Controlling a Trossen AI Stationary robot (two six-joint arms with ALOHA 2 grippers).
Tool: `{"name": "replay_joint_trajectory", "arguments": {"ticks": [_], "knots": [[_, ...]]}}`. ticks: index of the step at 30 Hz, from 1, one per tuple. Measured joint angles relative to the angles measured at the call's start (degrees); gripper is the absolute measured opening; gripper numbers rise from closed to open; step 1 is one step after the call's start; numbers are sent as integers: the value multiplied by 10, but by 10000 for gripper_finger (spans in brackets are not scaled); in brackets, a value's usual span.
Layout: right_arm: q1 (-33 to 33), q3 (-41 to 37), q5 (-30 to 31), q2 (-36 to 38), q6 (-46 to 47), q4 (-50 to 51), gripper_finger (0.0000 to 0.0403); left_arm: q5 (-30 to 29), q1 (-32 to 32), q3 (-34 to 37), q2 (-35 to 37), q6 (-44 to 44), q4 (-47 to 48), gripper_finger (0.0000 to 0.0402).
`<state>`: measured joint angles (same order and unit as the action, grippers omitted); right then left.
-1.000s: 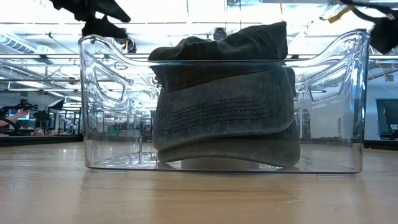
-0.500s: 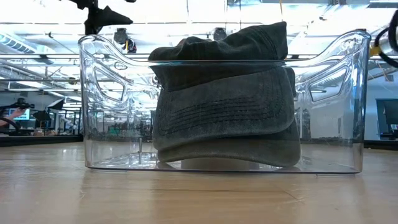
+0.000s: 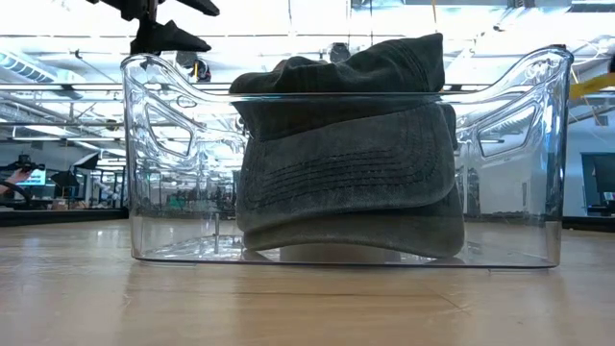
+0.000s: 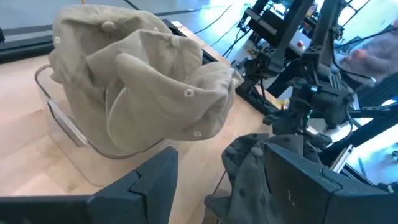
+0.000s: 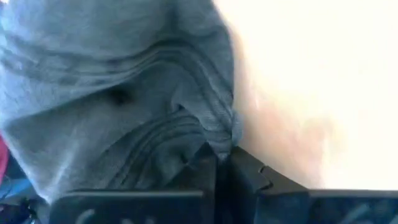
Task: Pick & Place hat
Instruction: Put the black cap into the bottom transparent bin
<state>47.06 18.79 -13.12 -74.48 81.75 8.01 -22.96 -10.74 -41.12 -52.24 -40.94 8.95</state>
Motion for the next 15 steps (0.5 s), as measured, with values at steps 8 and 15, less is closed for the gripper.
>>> {"name": "replay_joint_trajectory", "arguments": {"ticks": [8,15], "knots": [[-5,18,62,58,25,-20,4,9,-3,0,-6,23,-2,234],[-6,103,129,108,19,113,2,40,-3,0,-2,51,-1,234]]}}
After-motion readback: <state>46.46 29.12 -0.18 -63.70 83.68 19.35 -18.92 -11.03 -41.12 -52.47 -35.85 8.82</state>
